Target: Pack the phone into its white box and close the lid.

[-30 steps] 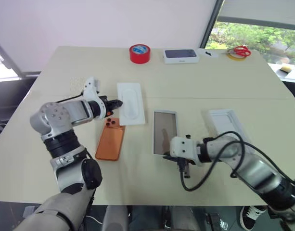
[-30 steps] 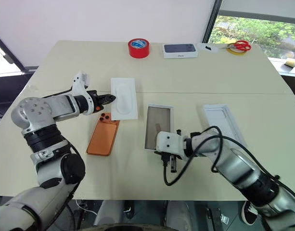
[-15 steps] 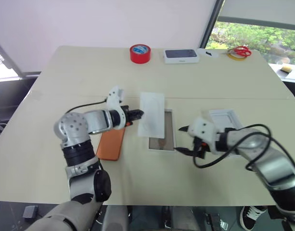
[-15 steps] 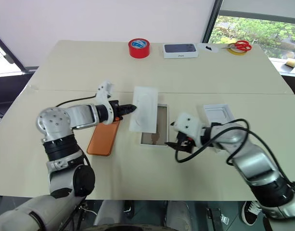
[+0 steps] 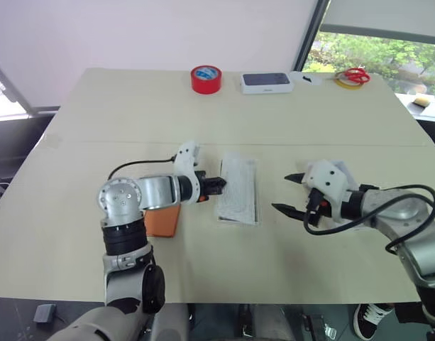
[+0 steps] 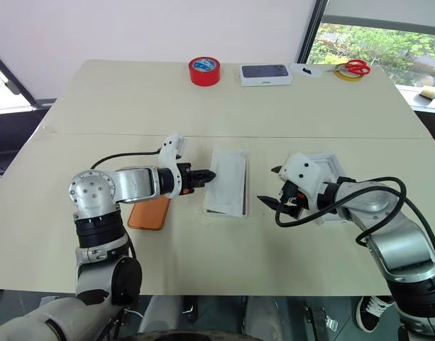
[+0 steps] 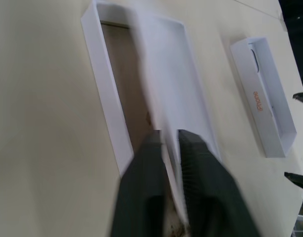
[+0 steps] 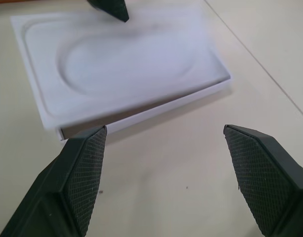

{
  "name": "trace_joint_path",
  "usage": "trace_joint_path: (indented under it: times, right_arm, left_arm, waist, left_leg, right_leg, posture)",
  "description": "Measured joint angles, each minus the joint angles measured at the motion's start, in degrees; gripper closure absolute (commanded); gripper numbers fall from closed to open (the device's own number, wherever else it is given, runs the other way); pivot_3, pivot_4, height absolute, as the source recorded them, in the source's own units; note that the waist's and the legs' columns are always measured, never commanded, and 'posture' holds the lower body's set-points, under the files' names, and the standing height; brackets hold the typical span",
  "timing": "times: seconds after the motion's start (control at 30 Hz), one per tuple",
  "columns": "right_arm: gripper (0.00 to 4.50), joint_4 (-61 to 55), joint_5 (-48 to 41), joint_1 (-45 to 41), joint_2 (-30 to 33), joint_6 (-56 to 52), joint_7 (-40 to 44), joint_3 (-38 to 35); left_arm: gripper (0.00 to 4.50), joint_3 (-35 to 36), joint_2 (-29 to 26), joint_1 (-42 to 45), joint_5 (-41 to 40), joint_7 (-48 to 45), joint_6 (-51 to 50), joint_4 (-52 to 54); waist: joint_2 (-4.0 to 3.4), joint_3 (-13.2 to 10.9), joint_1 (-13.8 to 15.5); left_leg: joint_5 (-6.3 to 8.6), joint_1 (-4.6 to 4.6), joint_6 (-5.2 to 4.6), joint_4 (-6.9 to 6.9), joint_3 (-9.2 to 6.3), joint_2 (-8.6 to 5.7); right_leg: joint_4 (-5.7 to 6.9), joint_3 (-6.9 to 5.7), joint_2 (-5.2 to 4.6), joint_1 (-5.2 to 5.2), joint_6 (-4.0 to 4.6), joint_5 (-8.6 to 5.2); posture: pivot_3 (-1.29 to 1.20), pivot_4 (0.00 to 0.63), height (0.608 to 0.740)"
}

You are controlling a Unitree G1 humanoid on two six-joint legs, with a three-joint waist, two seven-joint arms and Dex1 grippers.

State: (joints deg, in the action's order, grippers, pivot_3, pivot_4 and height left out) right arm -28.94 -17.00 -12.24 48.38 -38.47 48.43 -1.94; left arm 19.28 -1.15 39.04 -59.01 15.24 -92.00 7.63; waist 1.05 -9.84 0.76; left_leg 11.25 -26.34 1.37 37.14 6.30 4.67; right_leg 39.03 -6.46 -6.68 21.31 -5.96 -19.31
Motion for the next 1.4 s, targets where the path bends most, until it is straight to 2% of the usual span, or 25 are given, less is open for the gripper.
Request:
trace_joint_path:
  times: [0.07,0.13,0.2,0.23,0.3,0.33,0.43,0.57,0.73,0.97,1.1,1.4]
  right_arm:
    - [0.51,0.27,-0.02,-0.33,-0.1,0.12,-0.28,0.62]
    - [0.51,0.64,-0.2,-0.76,-0.77,0.06,-0.52,1.02]
    - [1.05,0.9,-1.1,-1.72,-1.87,-0.18,-0.8,1.06]
    - [1.37,0.94,-1.47,-2.07,-2.24,-0.52,-0.94,1.1]
    - [2.32,1.2,-1.64,-3.27,-3.17,-1.28,-1.99,1.6]
    - [2.95,1.58,-1.31,-4.3,-3.83,-1.41,-2.75,2.33]
    - [4.46,3.47,0.94,-7.33,-6.26,-2.14,-5.68,6.04]
    - [4.46,7.07,4.95,-12.31,-13.44,-5.26,-11.58,12.3]
    - [4.46,13.95,10.3,-17.89,-19.42,-6.73,-17.0,19.04]
    - [4.46,25.58,15.17,-22.0,-24.87,-6.63,-20.9,21.93]
    - [4.46,30.02,17.93,-24.25,-25.9,-4.69,-22.5,21.98]
    - [4.46,31.78,21.81,-24.07,-26.99,-0.91,-23.92,22.21]
  left_arm:
    - [1.62,0.11,0.06,0.0,-1.17,0.58,0.0,0.15]
    - [1.62,0.85,0.15,0.06,-2.83,1.1,0.0,0.44]
    - [1.56,1.87,0.07,0.39,-3.82,1.21,0.0,0.56]
    - [1.56,2.07,-0.24,0.73,-4.16,1.13,0.0,0.7]
    - [1.56,2.45,-1.47,1.8,-4.16,0.37,0.03,1.78]
    - [1.56,1.92,-2.96,2.15,-3.88,-0.69,0.45,2.54]
    - [1.56,-4.46,-12.34,1.24,0.55,-7.5,5.98,6.42]
    - [1.56,-17.69,-29.07,-7.69,12.32,-27.31,24.91,11.64]
    - [1.56,-25.29,-38.77,-15.86,22.94,-45.9,43.47,11.34]
    - [1.56,-25.01,-41.71,-20.0,25.85,-56.64,51.12,10.51]
    - [1.56,-23.93,-41.87,-21.0,26.83,-57.27,51.46,10.4]
    - [1.56,-22.16,-40.5,-22.29,27.08,-56.54,49.63,10.5]
  waist:
    - [0.0,0.0,0.01]
    - [0.0,0.0,-0.01]
    - [0.0,0.0,-0.02]
    - [0.0,0.0,-0.03]
    - [0.0,0.0,-0.07]
    - [0.0,0.0,-0.17]
    - [-0.04,0.02,-0.37]
    - [-0.15,0.06,-0.78]
    - [-0.14,0.05,-0.1]
    - [-0.15,0.05,-0.45]
    - [-0.15,0.05,-0.45]
    - [-0.15,0.04,-0.79]
  left_leg:
    - [0.0,0.0,0.0,0.0,0.0,0.0]
    - [0.0,0.0,0.0,0.0,0.0,0.0]
    - [0.0,0.0,0.0,0.0,0.0,0.0]
    - [0.0,0.0,0.01,-0.01,0.0,0.0]
    - [0.0,0.0,0.01,-0.01,0.0,0.0]
    - [-0.01,0.01,0.01,-0.01,0.01,0.01]
    - [-0.04,0.03,0.07,-0.1,0.04,0.02]
    - [-0.06,0.02,0.12,-0.15,0.29,0.05]
    - [-0.02,-0.1,0.08,-0.14,0.35,0.05]
    - [0.0,-0.14,0.03,-0.17,0.4,0.09]
    - [0.03,-0.13,-0.03,-0.16,0.4,0.09]
    - [0.02,-0.13,-0.01,-0.17,0.41,0.1]
  right_leg:
    - [0.0,0.0,0.0,0.0,0.0,0.0]
    - [0.0,0.0,0.0,0.0,0.0,0.0]
    - [0.0,0.0,0.0,0.0,0.0,0.0]
    - [0.0,0.0,0.0,0.01,0.0,0.0]
    - [0.0,0.0,0.01,0.02,0.0,0.0]
    - [0.0,-0.01,0.01,0.02,0.0,0.0]
    - [0.0,0.0,0.04,0.05,0.01,0.0]
    - [0.0,0.03,0.05,0.15,0.04,0.0]
    - [-0.02,0.01,0.01,0.33,0.06,0.01]
    - [0.04,0.05,0.02,0.36,0.05,0.01]
    - [0.04,0.05,0.02,0.35,0.05,0.01]
    - [0.05,0.06,0.02,0.36,0.05,0.01]
  posture:
    - [0.0,0.15,0.73]
    - [0.0,0.15,0.73]
    - [0.0,0.15,0.73]
    - [0.0,0.15,0.73]
    - [0.0,0.15,0.73]
    - [0.0,0.15,0.73]
    - [0.0,0.15,0.73]
    - [0.0,0.15,0.73]
    - [0.0,0.15,0.73]
    - [0.0,0.15,0.73]
    - [0.0,0.15,0.73]
    - [0.0,0.15,0.73]
